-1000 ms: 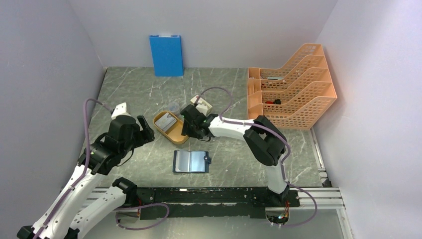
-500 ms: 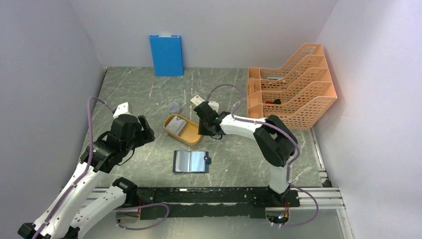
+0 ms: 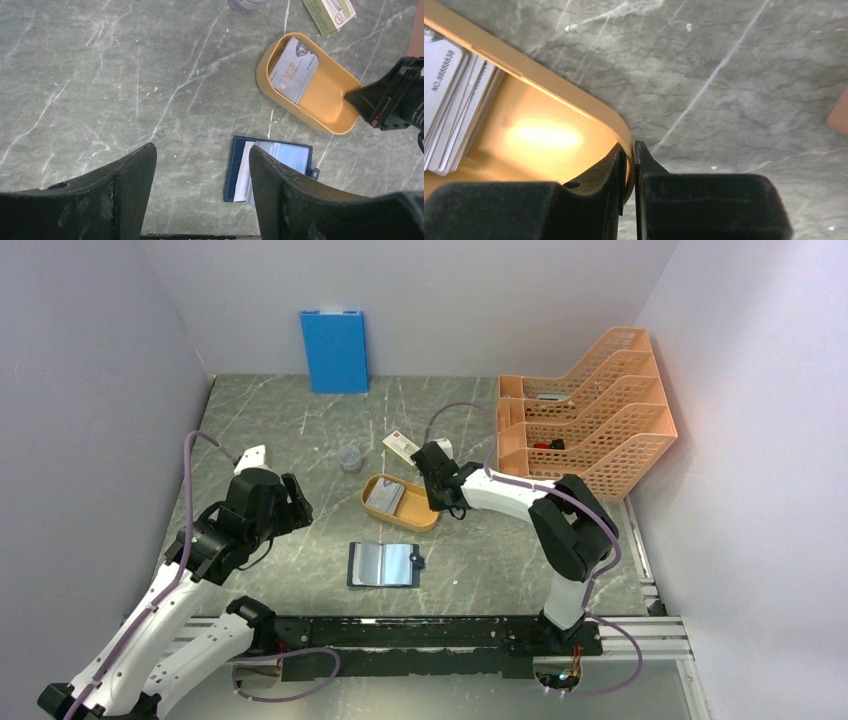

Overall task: Put the credit cards into the card holder
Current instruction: Move the storage box to the center of the board.

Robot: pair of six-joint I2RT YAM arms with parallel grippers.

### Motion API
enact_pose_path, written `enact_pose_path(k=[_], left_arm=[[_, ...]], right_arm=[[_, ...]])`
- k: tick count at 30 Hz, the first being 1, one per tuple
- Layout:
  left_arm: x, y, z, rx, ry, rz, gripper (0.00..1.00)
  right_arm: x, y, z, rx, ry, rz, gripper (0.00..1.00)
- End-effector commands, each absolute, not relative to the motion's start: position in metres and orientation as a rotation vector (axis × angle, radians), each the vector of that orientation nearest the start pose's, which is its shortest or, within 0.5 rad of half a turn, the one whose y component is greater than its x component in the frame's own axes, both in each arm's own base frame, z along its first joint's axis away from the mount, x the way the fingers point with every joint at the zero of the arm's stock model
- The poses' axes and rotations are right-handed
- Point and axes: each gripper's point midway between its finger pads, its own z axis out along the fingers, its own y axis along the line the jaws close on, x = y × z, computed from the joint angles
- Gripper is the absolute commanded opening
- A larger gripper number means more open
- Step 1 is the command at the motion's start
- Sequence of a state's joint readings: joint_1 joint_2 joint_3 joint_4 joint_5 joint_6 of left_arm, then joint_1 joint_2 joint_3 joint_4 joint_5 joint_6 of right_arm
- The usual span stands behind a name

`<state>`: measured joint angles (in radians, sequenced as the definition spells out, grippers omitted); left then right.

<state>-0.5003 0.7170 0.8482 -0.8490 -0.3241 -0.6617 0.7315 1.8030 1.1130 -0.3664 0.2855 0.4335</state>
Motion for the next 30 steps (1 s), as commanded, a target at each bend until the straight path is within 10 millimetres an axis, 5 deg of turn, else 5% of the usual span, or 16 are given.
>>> enact_pose_path(k=[1, 13, 22, 30], left_arm=[[0.211, -0.091, 0.190, -0.258, 2.240, -0.311, 0.71], [0.210, -0.103, 0.193, -0.189, 2.234, -0.384, 0.67], [0.209, -0.107, 0.193, -0.162, 2.241, -0.400, 0.66], [0.210, -0.106, 0.191, -0.190, 2.245, -0.397, 0.66]], right_arm=[[0.314, 0.208, 0.030, -0.460, 2.513, -0.127, 0.10], [0.310, 0.171, 0.033, -0.544, 2.446, -0.329, 0.07], [0.306, 0.179, 0.060, -0.345, 2.451, -0.212, 0.54], [0.280, 0.196, 0.065, -0.015, 2.518, 0.050, 0.56]])
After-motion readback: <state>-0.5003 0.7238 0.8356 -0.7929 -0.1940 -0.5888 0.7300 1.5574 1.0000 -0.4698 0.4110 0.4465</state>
